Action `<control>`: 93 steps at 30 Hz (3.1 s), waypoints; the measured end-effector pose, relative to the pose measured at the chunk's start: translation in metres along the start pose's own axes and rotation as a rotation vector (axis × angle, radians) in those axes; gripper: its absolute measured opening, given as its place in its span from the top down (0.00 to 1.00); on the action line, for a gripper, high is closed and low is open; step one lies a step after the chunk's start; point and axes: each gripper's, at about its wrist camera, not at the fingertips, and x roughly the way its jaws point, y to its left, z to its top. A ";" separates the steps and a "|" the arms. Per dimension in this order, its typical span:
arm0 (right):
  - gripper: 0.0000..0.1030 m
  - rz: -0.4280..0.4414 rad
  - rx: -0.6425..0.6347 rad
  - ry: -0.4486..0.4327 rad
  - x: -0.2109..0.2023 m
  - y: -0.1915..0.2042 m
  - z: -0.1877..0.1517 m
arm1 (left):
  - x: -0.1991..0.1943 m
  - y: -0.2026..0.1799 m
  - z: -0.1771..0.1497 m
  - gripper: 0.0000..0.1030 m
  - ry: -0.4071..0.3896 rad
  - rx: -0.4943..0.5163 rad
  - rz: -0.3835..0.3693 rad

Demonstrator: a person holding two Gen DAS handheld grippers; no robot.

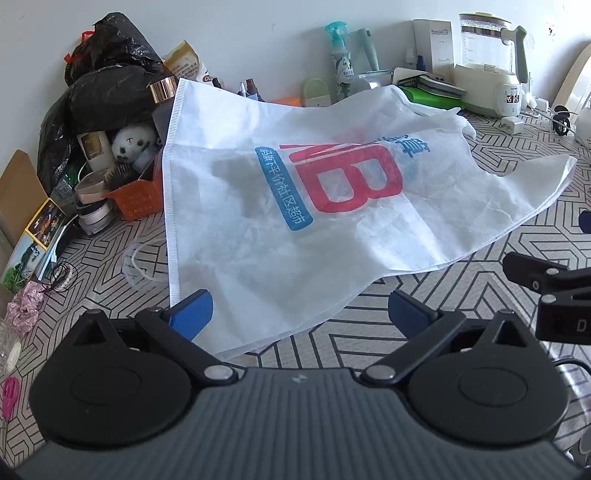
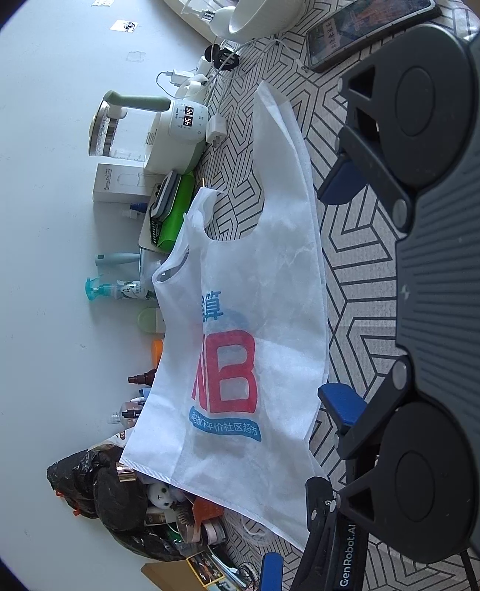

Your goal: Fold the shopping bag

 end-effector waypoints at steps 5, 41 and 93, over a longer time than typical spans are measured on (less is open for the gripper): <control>0.00 0.027 -0.003 0.044 0.007 0.000 0.001 | 0.000 0.002 -0.003 0.00 0.014 -0.029 0.019; 0.03 0.247 -0.140 0.117 0.051 0.023 0.020 | 0.003 0.120 -0.008 0.00 0.069 -0.200 0.076; 0.46 0.624 -0.283 0.103 -0.037 0.028 -0.016 | -0.019 0.082 -0.035 0.00 0.065 -0.136 -0.002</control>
